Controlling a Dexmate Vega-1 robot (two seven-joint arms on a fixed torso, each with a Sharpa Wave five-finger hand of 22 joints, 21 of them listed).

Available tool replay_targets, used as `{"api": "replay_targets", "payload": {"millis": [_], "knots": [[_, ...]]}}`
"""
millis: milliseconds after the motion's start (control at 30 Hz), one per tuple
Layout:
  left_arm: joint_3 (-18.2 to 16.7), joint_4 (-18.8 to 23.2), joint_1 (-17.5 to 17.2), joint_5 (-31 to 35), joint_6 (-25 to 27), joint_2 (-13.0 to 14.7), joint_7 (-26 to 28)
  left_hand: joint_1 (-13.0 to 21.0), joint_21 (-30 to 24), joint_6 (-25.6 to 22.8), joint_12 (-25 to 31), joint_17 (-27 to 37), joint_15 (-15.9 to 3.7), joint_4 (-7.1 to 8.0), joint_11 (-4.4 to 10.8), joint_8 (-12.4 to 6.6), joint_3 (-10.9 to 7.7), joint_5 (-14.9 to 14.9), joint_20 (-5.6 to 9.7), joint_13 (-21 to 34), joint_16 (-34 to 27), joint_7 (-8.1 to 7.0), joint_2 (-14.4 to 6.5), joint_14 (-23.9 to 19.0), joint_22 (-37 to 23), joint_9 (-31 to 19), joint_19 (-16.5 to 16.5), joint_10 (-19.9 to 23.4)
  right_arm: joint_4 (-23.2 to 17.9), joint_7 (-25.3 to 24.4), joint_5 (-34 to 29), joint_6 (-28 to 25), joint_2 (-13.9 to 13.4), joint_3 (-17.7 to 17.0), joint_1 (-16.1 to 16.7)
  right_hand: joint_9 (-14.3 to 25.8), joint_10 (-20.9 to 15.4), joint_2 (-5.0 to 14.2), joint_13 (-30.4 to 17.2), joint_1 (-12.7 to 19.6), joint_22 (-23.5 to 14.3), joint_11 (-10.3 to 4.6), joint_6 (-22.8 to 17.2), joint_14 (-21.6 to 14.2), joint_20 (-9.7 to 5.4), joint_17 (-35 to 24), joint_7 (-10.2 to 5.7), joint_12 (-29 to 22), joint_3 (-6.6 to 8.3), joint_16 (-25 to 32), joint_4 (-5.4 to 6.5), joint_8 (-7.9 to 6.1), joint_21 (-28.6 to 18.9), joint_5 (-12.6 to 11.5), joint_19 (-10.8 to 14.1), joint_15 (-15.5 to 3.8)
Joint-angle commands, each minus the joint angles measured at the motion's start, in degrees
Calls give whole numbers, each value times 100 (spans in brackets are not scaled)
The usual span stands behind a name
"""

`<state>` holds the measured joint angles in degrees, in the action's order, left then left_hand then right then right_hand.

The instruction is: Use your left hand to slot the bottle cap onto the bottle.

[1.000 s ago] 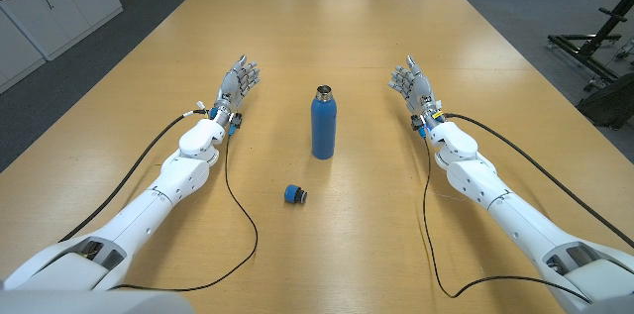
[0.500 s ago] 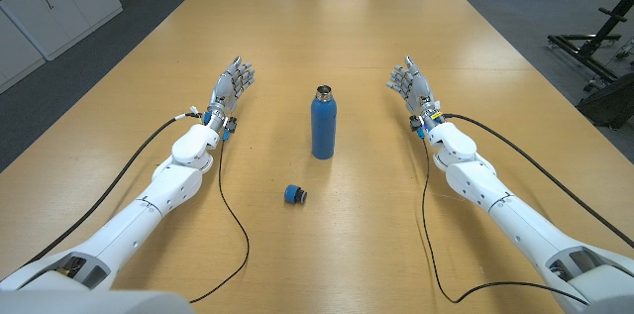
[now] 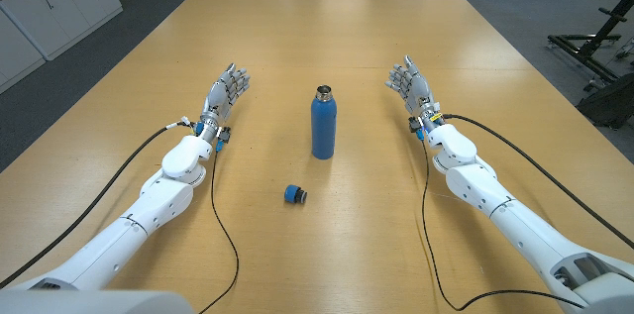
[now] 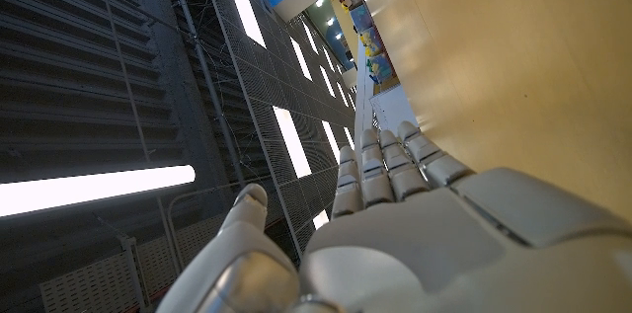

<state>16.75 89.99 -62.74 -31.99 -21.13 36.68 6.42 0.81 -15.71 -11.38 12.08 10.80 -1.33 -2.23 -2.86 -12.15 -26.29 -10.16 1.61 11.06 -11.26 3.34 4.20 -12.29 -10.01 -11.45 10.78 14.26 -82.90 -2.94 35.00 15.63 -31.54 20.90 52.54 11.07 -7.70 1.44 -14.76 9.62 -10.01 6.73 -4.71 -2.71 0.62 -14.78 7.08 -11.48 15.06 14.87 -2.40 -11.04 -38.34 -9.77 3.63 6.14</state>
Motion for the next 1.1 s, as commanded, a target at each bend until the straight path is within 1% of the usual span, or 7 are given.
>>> {"api": "replay_targets", "payload": {"millis": [33, 300, 533, 700, 733, 900, 1100], "knots": [[-130, 503, -559, 124, -169, 93, 233, 36, -5, -63, 30, 13, -4, -11, 5, -28, -45, -36, 3, 19, -54, -9, -21, -59, -16, -19, 66, 59, 27, 120, 26, -34, -24, 32, -1, 8, -51, 46, 0, 22, -12, 0, -45, -29, 11, -18, 171, -40, 6, 44, -36, -55, 24, -30, 50, -2], [-198, 858, -1011, 261, -268, 160, 373, 45, 5, -123, 50, 10, -21, -22, -4, -47, -50, -34, 6, 19, -79, -23, -44, -138, -16, -16, 105, 132, 55, 162, 9, -23, -52, 40, -2, 8, -49, 54, 19, 28, -12, -7, 1, -32, 13, -18, 165, -42, 4, 45, -45, -35, 43, -32, 59, -9], [-355, 1141, -1392, 464, -432, 181, 600, 47, 9, -157, 55, 9, -26, -28, -2, -57, -52, -32, -7, 19, -83, -40, -55, -159, -16, -15, 131, 159, 14, 152, 16, -47, -98, 14, 28, 7, -66, 58, 29, 32, -13, -21, 6, -44, 19, -18, 165, -50, 3, 50, -51, -33, 51, -33, 69, -12], [-464, 1353, -1716, 572, -448, 232, 723, 48, 11, -193, 64, 8, -38, -33, 35, -67, -53, -31, -13, 19, -94, -49, -65, -199, -16, -13, 162, 196, 10, 162, 50, -64, -104, 2, 48, 7, -71, 63, 39, 37, -13, -17, 0, -51, 22, -18, 158, -53, 2, 53, -56, -36, 57, -34, 81, -7], [-485, 1386, -1775, 590, -452, 238, 744, 48, 13, -216, 71, 7, -77, -36, 48, -73, -54, -30, -17, 19, -103, -54, -71, -228, -16, -13, 179, 225, -4, 155, 48, -75, -113, 1, 56, 7, -72, 63, 40, 37, -13, -17, -2, -52, 23, -18, 154, -53, 2, 53, -56, -37, 58, -34, 81, -7], [-575, 1500, -1984, 658, -474, 276, 769, 49, 16, -246, 79, 6, -112, -42, 62, -81, -54, -28, -18, 19, -110, -61, -79, -263, -16, -11, 209, 264, -85, 98, 22, -123, -156, -4, 101, 7, -89, 69, 51, 43, -14, -13, -10, -59, 28, -18, 149, -61, 2, 56, -63, -41, 69, -36, 87, -8], [-673, 1614, -2222, 745, -586, 283, 773, 49, 20, -269, 84, 5, -113, -47, 66, -86, -54, -27, -21, 19, -114, -65, -83, -285, -16, -11, 225, 290, -137, 79, 2, -158, -176, 12, 131, 8, -90, 76, 61, 48, -14, -7, -17, -60, 34, -19, 145, -62, 1, 56, -68, -43, 81, -37, 87, -11]]}}
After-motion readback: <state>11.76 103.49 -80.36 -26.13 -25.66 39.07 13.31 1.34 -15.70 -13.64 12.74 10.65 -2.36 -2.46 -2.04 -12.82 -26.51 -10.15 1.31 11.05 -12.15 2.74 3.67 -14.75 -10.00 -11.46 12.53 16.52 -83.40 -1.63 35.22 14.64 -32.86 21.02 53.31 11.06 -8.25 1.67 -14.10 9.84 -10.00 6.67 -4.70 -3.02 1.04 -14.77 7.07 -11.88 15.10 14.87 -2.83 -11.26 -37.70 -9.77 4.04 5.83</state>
